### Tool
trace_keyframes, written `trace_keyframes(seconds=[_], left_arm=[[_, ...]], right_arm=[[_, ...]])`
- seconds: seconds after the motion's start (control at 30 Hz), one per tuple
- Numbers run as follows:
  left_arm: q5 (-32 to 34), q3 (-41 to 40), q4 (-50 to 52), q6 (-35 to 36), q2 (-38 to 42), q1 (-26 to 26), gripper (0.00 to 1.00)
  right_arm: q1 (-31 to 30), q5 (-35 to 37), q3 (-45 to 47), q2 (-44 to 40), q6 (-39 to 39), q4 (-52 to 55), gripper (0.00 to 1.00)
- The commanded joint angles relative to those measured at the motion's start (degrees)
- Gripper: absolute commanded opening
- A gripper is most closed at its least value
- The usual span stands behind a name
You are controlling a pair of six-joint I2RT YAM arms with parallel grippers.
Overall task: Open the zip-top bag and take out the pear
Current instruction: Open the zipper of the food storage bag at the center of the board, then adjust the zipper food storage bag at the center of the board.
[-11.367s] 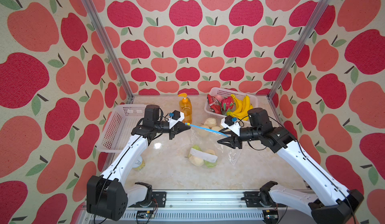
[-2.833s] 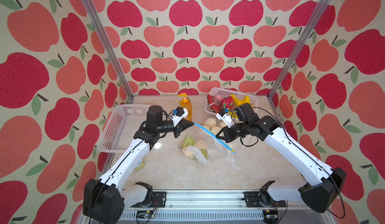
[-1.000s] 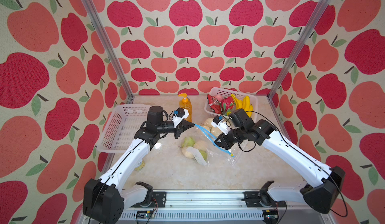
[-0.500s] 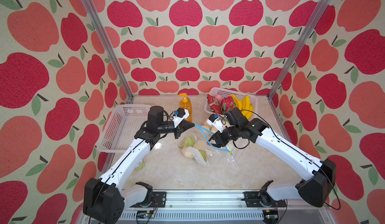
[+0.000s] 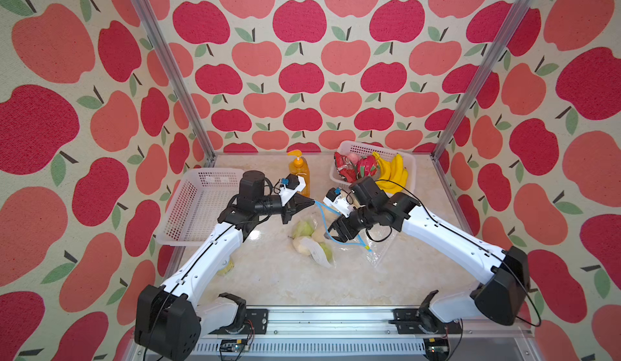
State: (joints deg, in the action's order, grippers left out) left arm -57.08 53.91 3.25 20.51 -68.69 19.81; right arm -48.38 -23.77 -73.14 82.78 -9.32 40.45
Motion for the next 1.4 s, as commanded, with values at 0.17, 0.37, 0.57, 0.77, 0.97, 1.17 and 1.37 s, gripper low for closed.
trace_keyframes(seconds=[0.17,0.37,0.57,0.77,0.97,1.17,1.37], left_arm=[[-2.1,1.4,0.9,0.8,-0.8,0.4,0.00],[-2.8,1.9,1.1,0.8,-0.9,1.4,0.00],[-2.3,6.2,5.1,1.5,0.2,3.8,0.00],[1.0,11.6,10.6,4.3,1.6,9.1,0.00],[5.6,5.6,3.9,-0.4,0.7,14.3,0.00],[9.0,6.4,2.7,-0.7,-3.4,19.9,0.00],[11.1,6.7,-0.2,-3.1,-6.5,24.4,0.33]], right_arm=[[-0.1,4.6,-1.8,2.5,-0.8,-2.0,0.69],[-0.1,13.4,-6.1,7.3,-1.8,-1.5,0.72],[0.0,25.2,-17.5,14.4,-2.0,1.0,0.73],[2.7,22.8,-27.8,17.9,-0.9,2.9,0.73],[6.9,11.9,-6.9,5.5,-3.7,-4.1,0.72],[9.9,8.3,7.7,-7.7,-8.1,-5.3,0.71],[11.6,6.8,13.2,-14.6,-15.4,-3.3,0.72]])
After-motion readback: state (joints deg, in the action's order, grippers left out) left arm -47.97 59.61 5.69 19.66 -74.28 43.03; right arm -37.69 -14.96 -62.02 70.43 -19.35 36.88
